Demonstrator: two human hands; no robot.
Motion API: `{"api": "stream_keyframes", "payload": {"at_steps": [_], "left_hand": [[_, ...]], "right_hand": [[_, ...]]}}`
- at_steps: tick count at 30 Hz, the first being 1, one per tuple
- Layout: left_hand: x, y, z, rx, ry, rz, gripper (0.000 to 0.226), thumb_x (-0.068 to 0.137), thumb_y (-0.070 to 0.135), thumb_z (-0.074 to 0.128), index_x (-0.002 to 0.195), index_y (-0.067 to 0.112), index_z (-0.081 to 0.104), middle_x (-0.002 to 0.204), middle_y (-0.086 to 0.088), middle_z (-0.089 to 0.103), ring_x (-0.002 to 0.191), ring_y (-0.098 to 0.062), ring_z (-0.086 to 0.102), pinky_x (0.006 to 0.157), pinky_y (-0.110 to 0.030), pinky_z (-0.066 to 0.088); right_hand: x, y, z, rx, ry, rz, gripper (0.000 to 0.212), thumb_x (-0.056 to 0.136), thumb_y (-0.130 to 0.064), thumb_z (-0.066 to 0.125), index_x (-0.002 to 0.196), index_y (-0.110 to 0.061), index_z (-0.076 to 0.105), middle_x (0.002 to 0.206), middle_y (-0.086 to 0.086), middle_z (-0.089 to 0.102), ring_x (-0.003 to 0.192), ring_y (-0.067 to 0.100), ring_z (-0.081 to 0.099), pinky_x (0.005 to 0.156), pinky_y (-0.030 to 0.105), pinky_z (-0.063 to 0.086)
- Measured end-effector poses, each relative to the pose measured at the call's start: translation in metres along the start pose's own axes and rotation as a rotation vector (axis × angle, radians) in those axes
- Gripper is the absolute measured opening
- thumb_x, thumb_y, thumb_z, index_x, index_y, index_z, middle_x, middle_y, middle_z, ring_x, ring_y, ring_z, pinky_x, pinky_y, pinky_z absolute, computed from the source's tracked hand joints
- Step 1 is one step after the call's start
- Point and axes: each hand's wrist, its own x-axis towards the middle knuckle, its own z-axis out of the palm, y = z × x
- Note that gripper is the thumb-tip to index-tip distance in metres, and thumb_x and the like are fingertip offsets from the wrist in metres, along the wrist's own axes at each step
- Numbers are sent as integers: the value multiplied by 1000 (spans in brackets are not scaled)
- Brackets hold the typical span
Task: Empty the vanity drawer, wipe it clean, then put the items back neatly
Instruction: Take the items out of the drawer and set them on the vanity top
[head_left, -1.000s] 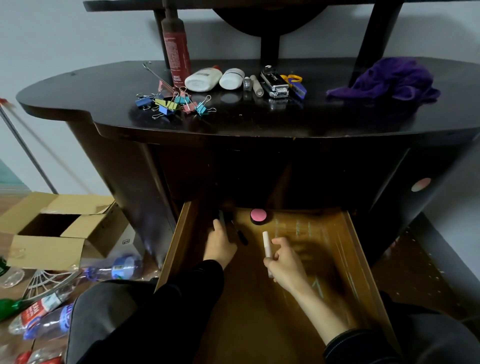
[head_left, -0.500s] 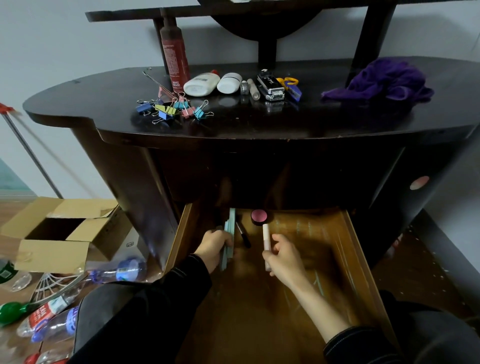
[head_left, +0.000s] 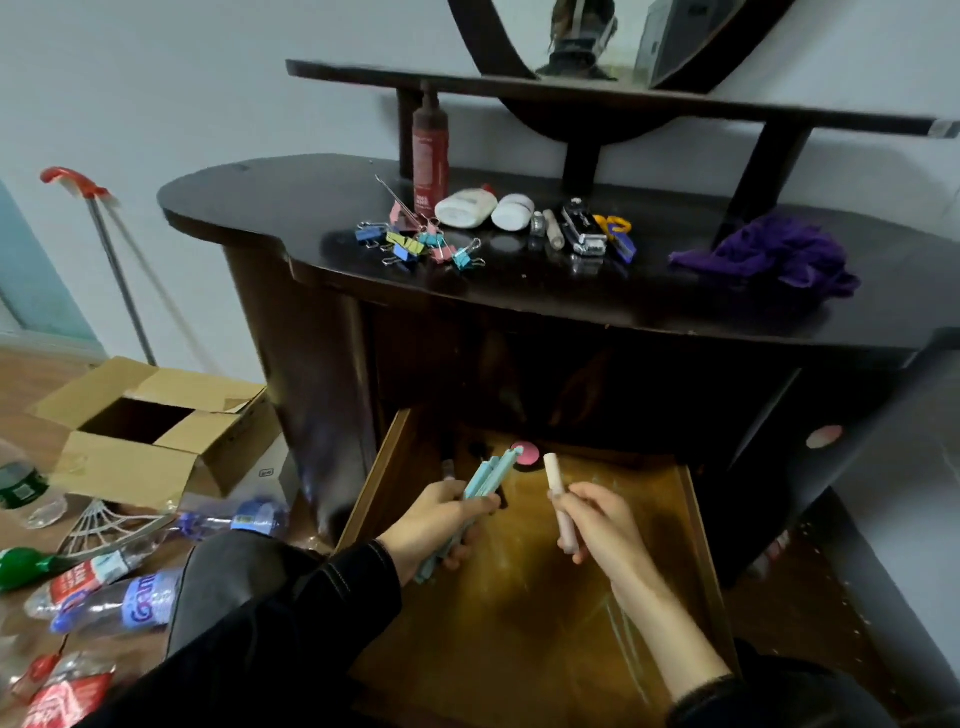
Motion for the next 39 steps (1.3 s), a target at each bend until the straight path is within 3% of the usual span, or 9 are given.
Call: {"api": "stream_keyframes", "payload": {"at_steps": [8,12,17,20,22,26,30,34,39], "left_hand": [[-44,100,7,1,24,653,29,99,24,60,110,-1,51,63,-9,46,40,-18,38,37,-24,30],[-33,185,6,-129,91,836,12,102,16,54,101,4,50,61,-6,42,37,-16,33,34,-19,26],[16,264,5,-164,153,856,6,101,10,51,99,8,46,60,-6,38,34,-12,31,33,-17,24],[42,272,2,-170,191,788,8,99,13,52,96,9,45,58,-4,40,33,-11,32,33,-17,24],[53,271,0,-160,212,794,10,97,14,54,96,8,46,57,-2,41,33,-9,33,33,-17,25],[57,266,2,-53,262,846,21,94,17,57,101,-1,49,65,-6,47,38,-9,37,36,-21,29],[54,267,-1,-159,236,780,18,97,17,55,107,3,51,59,-1,42,37,-9,33,34,-20,26],[55,266,-5,-160,215,723,10,97,21,54,100,11,52,57,-2,42,36,-11,32,34,-17,23],[58,266,-6,-174,224,696,17,97,24,55,106,9,54,55,0,45,36,-11,34,35,-17,23]], "right_hand": [[-48,-138,-44,28,74,-456,7,96,-18,66,94,-16,73,63,-2,63,48,8,51,42,19,37],[-22,-199,-61,47,206,-588,7,93,-17,66,91,-13,71,57,-1,60,41,7,45,37,15,31],[60,-242,-62,-111,347,-500,13,94,-19,62,95,-9,70,51,1,62,39,11,48,46,25,40],[94,-247,-56,-320,499,-506,14,92,-35,60,98,-23,65,65,-2,69,61,14,63,63,35,50],[108,-251,-50,-561,571,-554,11,93,-40,55,101,-33,55,77,-6,69,72,15,62,65,36,48],[124,-259,-37,-793,578,-626,12,95,-38,53,101,-30,46,76,-12,56,61,4,46,57,32,33],[128,-259,-36,-896,583,-638,13,95,-34,54,102,-30,43,85,-10,57,69,16,51,62,33,34],[126,-257,-38,-901,490,-682,16,93,-30,58,105,-32,48,97,-12,55,79,13,52,61,31,35],[123,-256,-36,-951,467,-724,20,97,-40,57,114,-30,57,98,-13,50,81,11,53,55,23,30]]}}
